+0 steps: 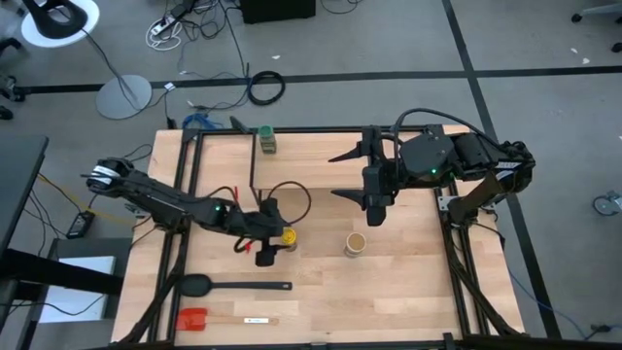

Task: Shelf spices
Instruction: Put the golden seasoning bottle on the shelf

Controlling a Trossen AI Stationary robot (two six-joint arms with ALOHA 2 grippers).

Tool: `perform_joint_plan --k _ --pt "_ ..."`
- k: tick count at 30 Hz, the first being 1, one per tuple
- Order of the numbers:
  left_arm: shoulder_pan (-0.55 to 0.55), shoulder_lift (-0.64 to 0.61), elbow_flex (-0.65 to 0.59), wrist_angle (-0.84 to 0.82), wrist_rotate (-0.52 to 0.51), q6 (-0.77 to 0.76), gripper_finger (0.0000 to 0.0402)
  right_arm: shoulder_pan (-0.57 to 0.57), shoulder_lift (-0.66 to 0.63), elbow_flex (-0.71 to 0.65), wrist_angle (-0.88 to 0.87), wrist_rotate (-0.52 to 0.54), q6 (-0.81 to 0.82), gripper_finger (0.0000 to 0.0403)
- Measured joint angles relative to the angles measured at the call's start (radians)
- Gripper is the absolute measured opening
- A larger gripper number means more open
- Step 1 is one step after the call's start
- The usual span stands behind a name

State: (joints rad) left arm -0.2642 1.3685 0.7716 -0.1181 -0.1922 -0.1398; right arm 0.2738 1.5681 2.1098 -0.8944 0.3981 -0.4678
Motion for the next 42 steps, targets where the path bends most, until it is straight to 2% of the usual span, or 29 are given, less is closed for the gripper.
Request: perform_joint_plan --k 7,17,22,28,30,36,42 --pt "0.0 0.075 0.018 -0.02 0.029 -0.003 0.0301 0.001 0.0 0.0 -0.008 0.0 0.002 0.0293" --pt "0.002 0.084 0.018 -0.01 0.025 -0.023 0.0295 0.001 0.0 0.0 -0.02 0.0 0.004 0.0293" --pt "0.002 0.11 0.018 -0.004 0.02 -0.023 0.0269 0.001 0.0 0.0 -0.021 0.0 0.005 0.0293" --pt "0.002 0.114 0.018 0.006 0.018 -0.024 0.0216 0.001 0.0 0.0 -0.021 0.0 0.004 0.0293" --pt "0.002 0.114 0.022 0.014 0.018 -0.023 0.0212 0.001 0.0 0.0 -0.021 0.0 0.004 0.0293" --pt "0.002 0.114 0.086 -0.005 0.018 -0.016 0.0212 0.001 0.0 0.0 -0.021 0.0 0.004 0.0293" --pt "0.002 0.114 0.245 -0.169 0.01 0.054 0.0215 0.001 0.0 0.0 -0.023 0.0 0.005 0.0293"
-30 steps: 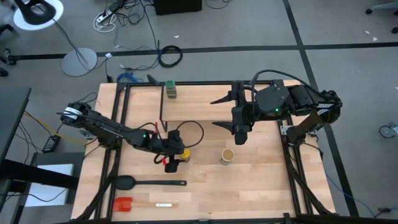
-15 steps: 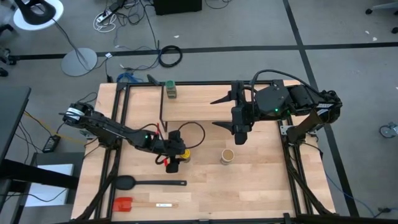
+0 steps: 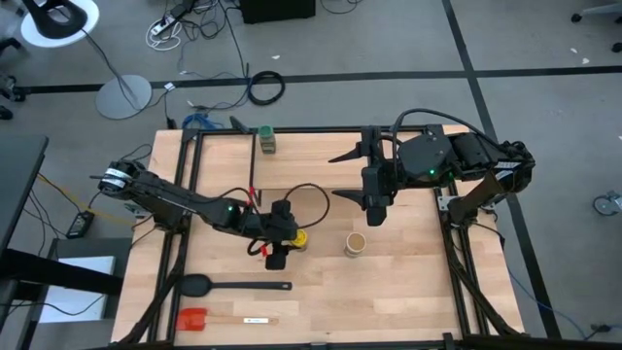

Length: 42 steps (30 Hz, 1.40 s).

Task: Shelf spices
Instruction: Put the golden seasoning bottle on the shelf

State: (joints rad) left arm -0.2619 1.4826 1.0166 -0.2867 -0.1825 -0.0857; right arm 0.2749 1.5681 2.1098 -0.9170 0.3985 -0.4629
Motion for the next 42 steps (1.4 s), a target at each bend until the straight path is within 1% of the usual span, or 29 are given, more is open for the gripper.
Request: perform_joint_plan --k 2,4,8,12,17,22,26,30,34,42 --pt "0.0 0.0 0.072 -0.077 -0.026 0.032 0.0215 0.0 0.0 0.0 -0.001 0.0 0.0 0.0293" --pt "0.002 0.0 0.144 -0.162 -0.076 0.067 0.0215 0.001 0.0 0.0 -0.002 0.0 0.0 0.0293" --pt "0.034 0.0 0.289 -0.324 -0.16 0.124 0.0215 0.01 0.0 0.0 -0.002 0.0 0.0 0.0293" --pt "0.1 -0.001 0.416 -0.412 -0.168 0.172 0.0215 0.024 0.0 0.0 -0.003 0.0 0.0 0.0293" --pt "0.228 -0.001 0.511 -0.45 -0.162 0.225 0.0215 0.051 0.0 0.0 -0.006 0.001 0.0 0.0293" --pt "0.39 -0.001 0.537 -0.452 -0.068 0.251 0.0215 0.073 0.0 0.0 -0.007 0.001 0.0 0.0293" --pt "0.523 -0.001 0.537 -0.454 0.004 0.235 0.0215 0.084 0.0 0.0 -0.008 0.017 0.0 0.0293" --pt "0.615 0.009 0.537 -0.422 0.083 0.225 0.0215 0.087 0.0 0.0 -0.023 0.031 0.0 0.0293" --pt "0.663 0.044 0.538 -0.403 0.167 0.213 0.0215 0.087 0.0 0.0 -0.027 0.032 0.0 0.0293" --pt "0.681 0.145 0.538 -0.371 0.186 0.218 0.0216 0.087 0.0 0.0 -0.034 0.032 0.001 0.0293"
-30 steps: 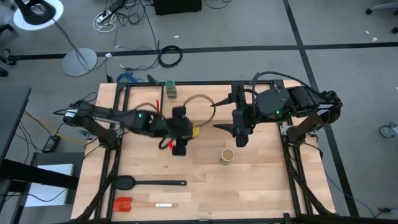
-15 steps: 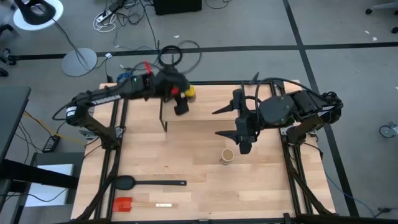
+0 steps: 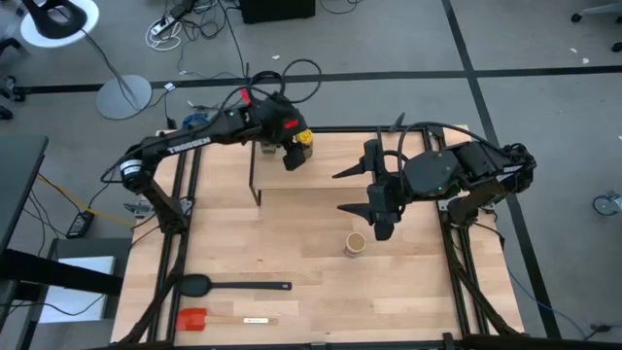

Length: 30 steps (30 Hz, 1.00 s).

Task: Shelf spices
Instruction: Put the golden seasoning bottle on the shelf

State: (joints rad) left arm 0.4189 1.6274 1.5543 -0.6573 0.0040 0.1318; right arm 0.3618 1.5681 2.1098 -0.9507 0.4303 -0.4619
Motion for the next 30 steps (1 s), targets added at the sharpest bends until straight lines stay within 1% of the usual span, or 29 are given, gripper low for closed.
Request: perform_joint_plan --k 8,13,22,30 --pt "0.032 0.018 0.0 0.021 0.019 0.0 0.0216 0.0 0.0 0.0 -0.046 0.0 0.025 0.0293" --pt "0.047 0.018 0.0 0.018 0.058 0.002 0.0216 0.0 0.0 0.0 -0.047 0.0 0.025 0.0293" --pt "0.047 0.018 0.0 0.021 0.061 0.021 0.0216 0.0 0.0 0.0 -0.049 0.0 0.025 0.0293" --pt "0.046 0.018 0.0 0.134 0.111 -0.013 0.0216 -0.003 0.0 0.0 -0.047 -0.001 0.024 0.0293"
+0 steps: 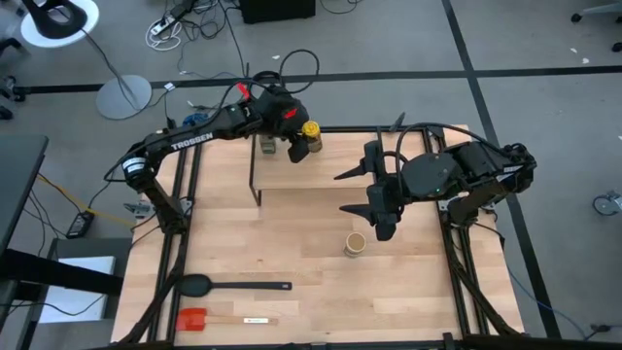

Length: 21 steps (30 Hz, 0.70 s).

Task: Shelf spices
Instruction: Put the golden seasoning bottle on the shelf

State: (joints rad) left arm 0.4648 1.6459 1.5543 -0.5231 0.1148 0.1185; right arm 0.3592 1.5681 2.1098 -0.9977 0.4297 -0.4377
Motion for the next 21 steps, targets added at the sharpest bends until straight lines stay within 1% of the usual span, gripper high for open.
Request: perform_joint_plan --k 4,7,12,17,21 --pt "-0.002 0.019 0.008 0.025 0.009 -0.02 0.0216 0.0 0.0 0.0 0.004 0.0 0.0 0.0293" --pt "-0.008 0.063 0.059 0.002 0.014 -0.023 0.0216 0.0 0.0 0.0 0.017 0.0 -0.004 0.0293" --pt "-0.031 0.164 0.232 -0.08 0.014 -0.016 0.0216 0.0 0.0 0.0 0.023 0.0 -0.008 0.0293" --pt "-0.042 0.277 0.433 -0.221 0.006 0.012 0.0216 0.0 0.0 0.0 0.022 0.0 0.0 0.0293" --pt "-0.042 0.353 0.536 -0.281 0.004 0.02 0.0216 0.0 0.0 0.0 0.015 0.0 0.0 0.0293"
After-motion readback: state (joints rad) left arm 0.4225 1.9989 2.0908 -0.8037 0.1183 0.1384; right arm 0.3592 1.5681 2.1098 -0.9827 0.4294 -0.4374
